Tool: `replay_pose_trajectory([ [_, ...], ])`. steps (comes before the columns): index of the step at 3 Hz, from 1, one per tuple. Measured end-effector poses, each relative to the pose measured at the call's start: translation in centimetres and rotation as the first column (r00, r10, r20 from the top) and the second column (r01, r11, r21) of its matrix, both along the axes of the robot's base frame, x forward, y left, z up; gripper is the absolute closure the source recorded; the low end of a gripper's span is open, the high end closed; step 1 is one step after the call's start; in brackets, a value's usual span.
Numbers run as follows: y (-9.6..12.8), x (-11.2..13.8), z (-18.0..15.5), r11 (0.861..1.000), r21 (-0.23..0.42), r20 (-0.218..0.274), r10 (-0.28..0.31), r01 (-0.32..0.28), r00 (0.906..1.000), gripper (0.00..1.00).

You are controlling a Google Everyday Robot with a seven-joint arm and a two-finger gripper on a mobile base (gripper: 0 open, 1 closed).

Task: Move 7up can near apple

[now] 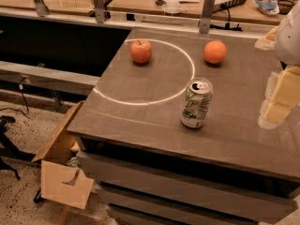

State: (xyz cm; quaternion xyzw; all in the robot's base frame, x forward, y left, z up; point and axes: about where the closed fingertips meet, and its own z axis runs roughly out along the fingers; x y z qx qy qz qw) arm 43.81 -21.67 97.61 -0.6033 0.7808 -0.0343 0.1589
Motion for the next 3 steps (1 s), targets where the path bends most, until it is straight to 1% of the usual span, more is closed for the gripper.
replay_pose_trajectory([
  [1,0.0,0.0,0.0,1.000,0.000,0.000,0.000,0.000,1.0000,0.00],
  [2,0.0,0.0,0.0,0.997,0.079,0.021,-0.012,0.010,0.9997,0.00],
  [3,-1.2,-0.7,-2.8,0.949,0.308,0.080,-0.095,0.066,0.9923,0.00],
])
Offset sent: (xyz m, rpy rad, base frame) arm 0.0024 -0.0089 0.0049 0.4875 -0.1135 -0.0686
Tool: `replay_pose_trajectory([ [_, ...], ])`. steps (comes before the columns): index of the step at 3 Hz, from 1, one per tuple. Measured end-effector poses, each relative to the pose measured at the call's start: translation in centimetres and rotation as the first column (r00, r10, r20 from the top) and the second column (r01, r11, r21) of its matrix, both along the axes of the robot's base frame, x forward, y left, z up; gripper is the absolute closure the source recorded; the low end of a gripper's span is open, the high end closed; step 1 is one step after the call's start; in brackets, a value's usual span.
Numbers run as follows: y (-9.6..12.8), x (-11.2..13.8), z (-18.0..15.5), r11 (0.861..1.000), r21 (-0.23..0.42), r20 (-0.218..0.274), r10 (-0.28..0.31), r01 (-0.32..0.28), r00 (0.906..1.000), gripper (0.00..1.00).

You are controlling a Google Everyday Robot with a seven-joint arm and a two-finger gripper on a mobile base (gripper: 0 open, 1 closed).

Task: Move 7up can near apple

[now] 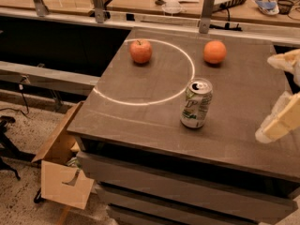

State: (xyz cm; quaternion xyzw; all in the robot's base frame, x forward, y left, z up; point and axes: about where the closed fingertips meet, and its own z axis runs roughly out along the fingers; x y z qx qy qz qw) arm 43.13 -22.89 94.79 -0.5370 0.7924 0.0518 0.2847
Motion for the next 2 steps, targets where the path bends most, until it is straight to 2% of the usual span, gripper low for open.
replay_pose_trajectory([
  [1,0.1,0.2,-2.0,0.983,0.176,0.082,-0.062,0.047,0.9947,0.00],
  [2,2.7,2.5,-3.0,0.901,0.428,0.131,-0.133,0.065,0.9824,0.00],
])
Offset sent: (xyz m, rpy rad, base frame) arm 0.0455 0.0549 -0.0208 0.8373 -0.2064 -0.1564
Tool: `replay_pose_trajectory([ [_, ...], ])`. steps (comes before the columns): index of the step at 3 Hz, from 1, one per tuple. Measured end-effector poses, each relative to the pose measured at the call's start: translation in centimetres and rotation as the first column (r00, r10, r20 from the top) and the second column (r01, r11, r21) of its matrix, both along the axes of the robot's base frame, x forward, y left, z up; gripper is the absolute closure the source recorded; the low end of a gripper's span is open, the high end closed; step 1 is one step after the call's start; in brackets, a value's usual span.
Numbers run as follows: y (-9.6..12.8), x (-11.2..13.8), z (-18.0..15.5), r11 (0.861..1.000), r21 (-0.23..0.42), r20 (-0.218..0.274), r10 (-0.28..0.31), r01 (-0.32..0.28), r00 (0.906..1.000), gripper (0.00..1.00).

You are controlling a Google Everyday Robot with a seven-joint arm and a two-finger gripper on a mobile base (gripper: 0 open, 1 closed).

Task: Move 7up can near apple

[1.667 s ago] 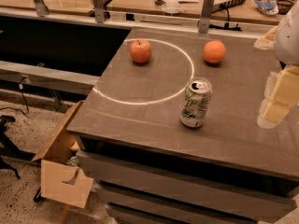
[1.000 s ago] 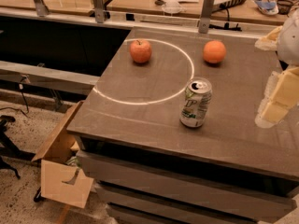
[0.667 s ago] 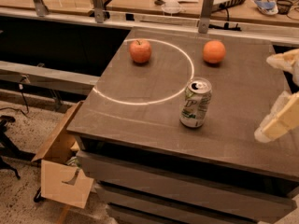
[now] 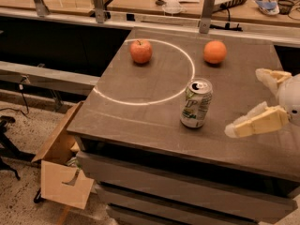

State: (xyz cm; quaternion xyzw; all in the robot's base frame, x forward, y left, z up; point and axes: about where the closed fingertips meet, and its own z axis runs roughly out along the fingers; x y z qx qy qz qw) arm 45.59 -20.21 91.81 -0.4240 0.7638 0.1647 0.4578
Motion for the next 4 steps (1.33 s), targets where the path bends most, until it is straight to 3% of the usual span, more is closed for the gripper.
replay_pose_trajectory([
  [2,0.9,-0.3,0.2,0.999,0.041,0.008,0.003,-0.003,1.0000,0.00],
  [3,4.3,0.1,-1.7,0.979,0.201,0.014,0.034,-0.037,0.9993,0.00],
  [4,6.2,0.7,-2.4,0.959,0.278,0.022,0.051,-0.055,0.9984,0.00],
])
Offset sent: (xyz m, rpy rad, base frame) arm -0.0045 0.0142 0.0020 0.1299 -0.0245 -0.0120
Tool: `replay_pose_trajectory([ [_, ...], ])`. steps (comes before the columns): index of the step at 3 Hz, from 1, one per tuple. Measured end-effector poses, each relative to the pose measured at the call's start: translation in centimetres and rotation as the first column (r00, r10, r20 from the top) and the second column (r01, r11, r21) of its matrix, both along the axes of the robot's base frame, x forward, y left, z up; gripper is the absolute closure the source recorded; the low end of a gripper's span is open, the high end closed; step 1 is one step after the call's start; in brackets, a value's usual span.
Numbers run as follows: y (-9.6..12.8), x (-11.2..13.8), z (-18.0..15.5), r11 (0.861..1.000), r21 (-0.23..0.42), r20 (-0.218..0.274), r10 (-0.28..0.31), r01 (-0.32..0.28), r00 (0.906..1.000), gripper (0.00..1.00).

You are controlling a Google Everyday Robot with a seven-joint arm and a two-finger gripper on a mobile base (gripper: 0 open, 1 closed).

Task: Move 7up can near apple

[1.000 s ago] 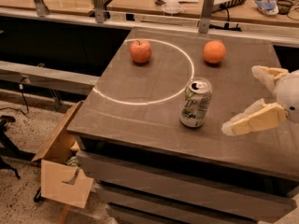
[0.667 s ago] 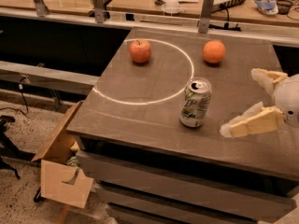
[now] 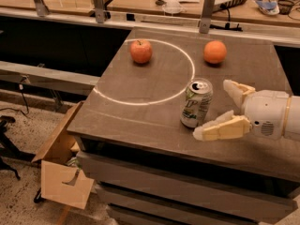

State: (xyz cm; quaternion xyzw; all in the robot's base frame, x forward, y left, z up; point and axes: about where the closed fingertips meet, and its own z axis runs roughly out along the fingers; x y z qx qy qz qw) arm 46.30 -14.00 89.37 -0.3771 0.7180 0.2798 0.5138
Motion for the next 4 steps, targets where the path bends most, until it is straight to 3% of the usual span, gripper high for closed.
replay_pose_trajectory([
  [1,2.8,1.2,-0.4,0.999,0.045,0.068,0.002,-0.005,0.9977,0.23],
  [2,4.8,2.2,-0.2,0.998,0.051,0.138,0.017,-0.024,0.9903,0.53],
  [3,5.7,2.9,0.0,0.998,0.051,0.175,0.022,-0.032,0.9843,0.76],
  [4,5.6,6.6,1.9,0.997,0.067,0.199,-0.049,0.036,0.9788,0.98],
])
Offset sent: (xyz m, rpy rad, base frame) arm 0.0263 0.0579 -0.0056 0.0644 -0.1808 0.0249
